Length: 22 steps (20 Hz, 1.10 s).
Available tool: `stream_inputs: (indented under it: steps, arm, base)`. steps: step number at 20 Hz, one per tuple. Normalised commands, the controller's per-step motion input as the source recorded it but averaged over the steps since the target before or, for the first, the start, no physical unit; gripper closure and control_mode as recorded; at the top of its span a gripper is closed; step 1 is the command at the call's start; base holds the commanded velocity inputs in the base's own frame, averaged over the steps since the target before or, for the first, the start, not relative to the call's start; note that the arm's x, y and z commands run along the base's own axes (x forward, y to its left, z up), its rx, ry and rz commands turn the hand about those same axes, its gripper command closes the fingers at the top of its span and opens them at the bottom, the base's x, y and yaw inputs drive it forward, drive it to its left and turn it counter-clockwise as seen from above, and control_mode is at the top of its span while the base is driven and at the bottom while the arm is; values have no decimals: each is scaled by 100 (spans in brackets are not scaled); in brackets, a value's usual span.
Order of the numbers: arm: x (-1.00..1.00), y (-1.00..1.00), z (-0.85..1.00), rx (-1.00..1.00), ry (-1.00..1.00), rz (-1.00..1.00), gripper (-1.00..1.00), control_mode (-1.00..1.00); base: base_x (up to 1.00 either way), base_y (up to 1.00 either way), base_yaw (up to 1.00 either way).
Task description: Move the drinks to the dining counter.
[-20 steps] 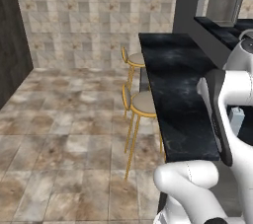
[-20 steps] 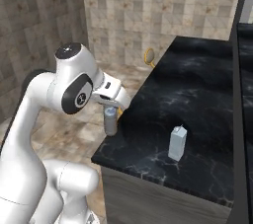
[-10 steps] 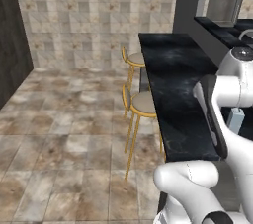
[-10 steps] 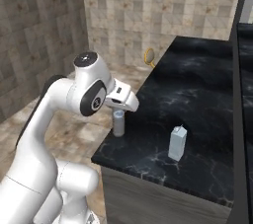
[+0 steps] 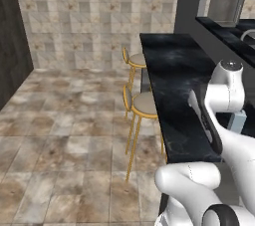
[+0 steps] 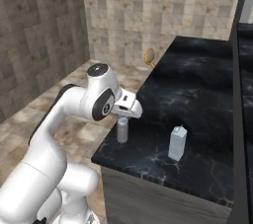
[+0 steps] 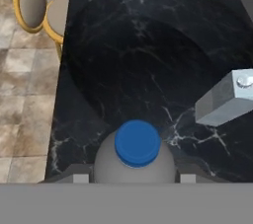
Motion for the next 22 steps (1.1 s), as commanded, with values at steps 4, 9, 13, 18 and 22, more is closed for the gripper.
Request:
stream_inputs:
  steps: [4, 9, 13, 18, 22]
  arm:
    - [35, -8, -44, 0, 3, 3, 100, -100]
    - [21, -10, -44, 0, 0, 2, 100, -100]
    - [11, -12, -38, 0, 0, 2, 100, -100]
    - [1, -10, -25, 1, 0, 3, 100, -100]
    - [0, -10, -17, 4, -4, 2, 100, -100]
  base:
    - [0, 0, 0]
    - [0, 0, 0]
    - [0, 0, 0]
    - [0, 0, 0]
    - [0, 0, 0]
